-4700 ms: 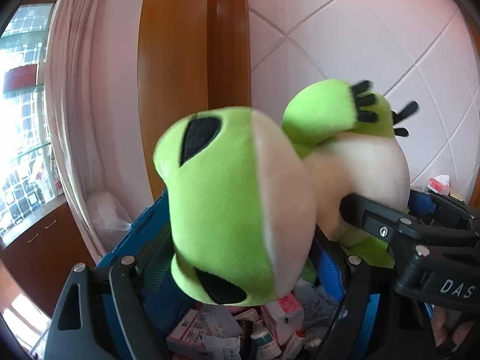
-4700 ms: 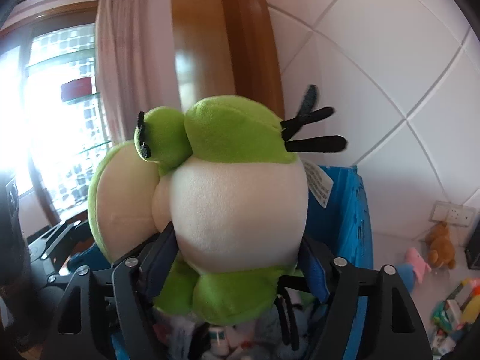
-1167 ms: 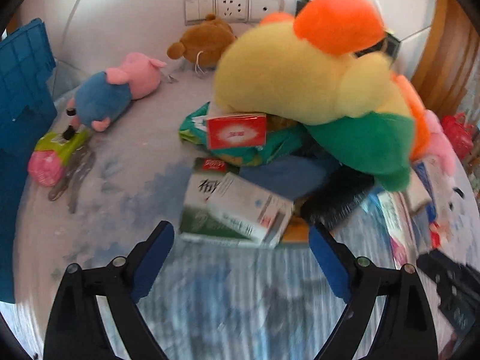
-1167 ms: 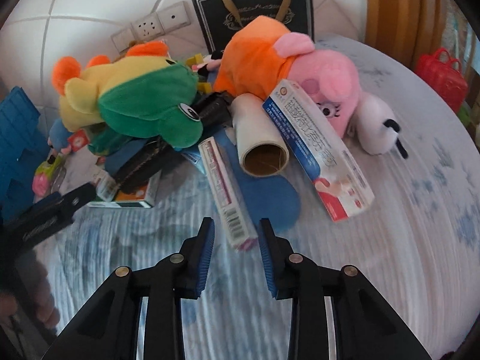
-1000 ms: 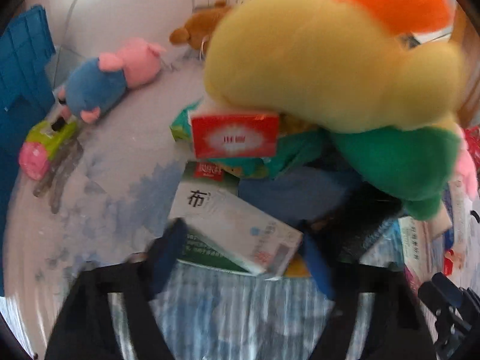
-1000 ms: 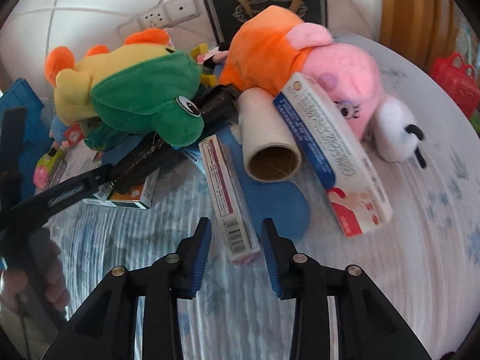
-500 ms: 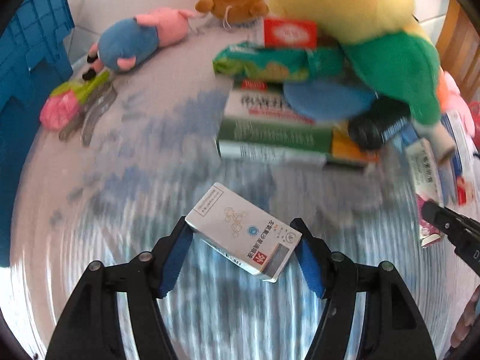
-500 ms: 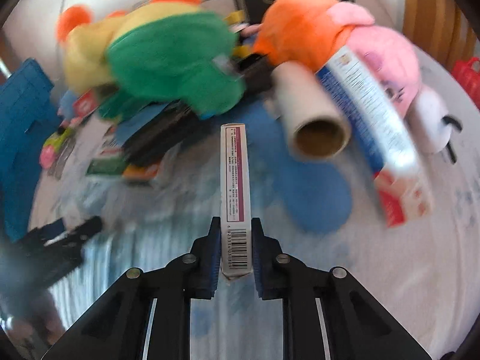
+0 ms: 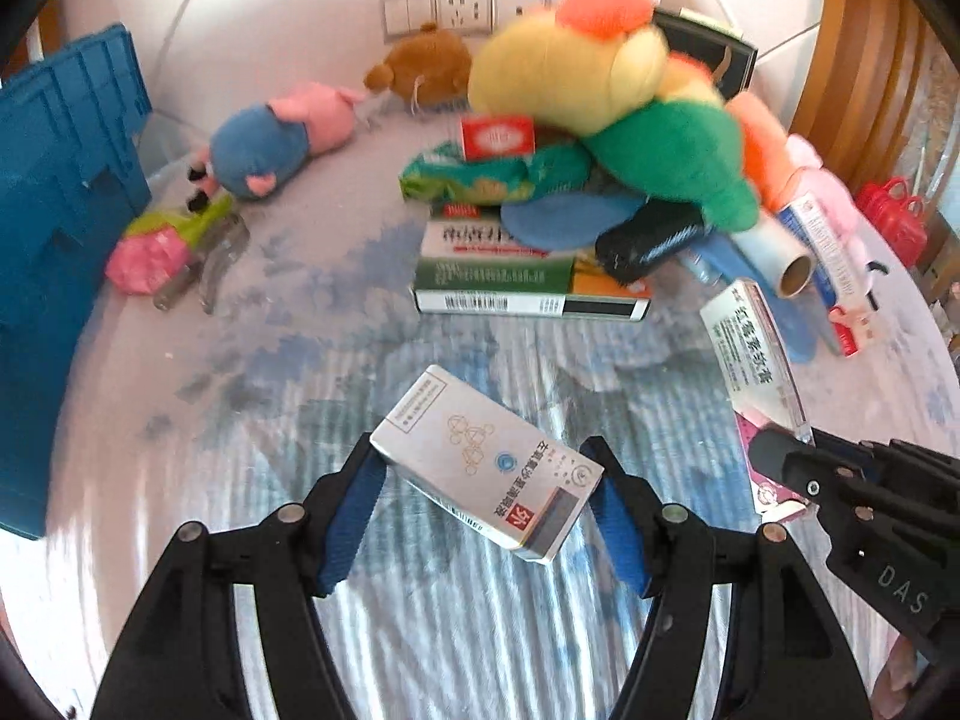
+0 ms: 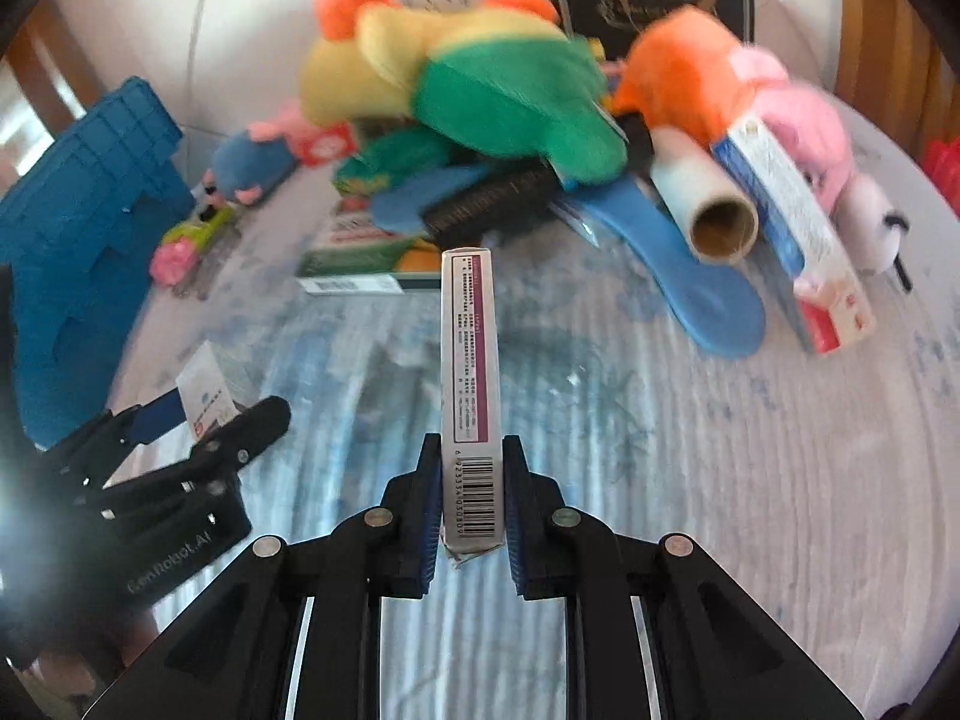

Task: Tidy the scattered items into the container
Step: 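Carry the white box with the left tool while the right tool carries the slim box to the crate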

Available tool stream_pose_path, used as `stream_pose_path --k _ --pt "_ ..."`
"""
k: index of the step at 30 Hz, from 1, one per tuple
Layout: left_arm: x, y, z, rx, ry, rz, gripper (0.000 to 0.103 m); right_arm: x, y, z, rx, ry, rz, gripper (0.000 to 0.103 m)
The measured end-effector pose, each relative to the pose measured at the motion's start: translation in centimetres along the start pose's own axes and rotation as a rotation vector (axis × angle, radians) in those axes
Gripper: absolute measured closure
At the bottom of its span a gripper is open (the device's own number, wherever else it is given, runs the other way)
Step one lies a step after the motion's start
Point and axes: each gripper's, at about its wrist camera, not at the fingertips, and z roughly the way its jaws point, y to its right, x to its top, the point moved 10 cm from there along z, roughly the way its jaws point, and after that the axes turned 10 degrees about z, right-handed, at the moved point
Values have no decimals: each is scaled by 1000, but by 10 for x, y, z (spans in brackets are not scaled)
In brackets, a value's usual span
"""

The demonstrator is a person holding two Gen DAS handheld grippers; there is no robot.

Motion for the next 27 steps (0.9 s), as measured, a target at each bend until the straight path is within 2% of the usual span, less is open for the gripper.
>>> stream_pose_path --k 6,10,20,27 --pt "18 -28 -54 58 97 -24 37 20 -41 -47 32 101 -83 85" --pt "29 -52 -99 114 163 -59 37 32 -60 -80 17 173 -158 85" --pt "25 -106 -184 267 270 -120 37 46 -89 -134 -26 326 -300 85" --pt "28 -158 -242 344 375 -135 37 50 -138 -164 -28 437 -372 85"
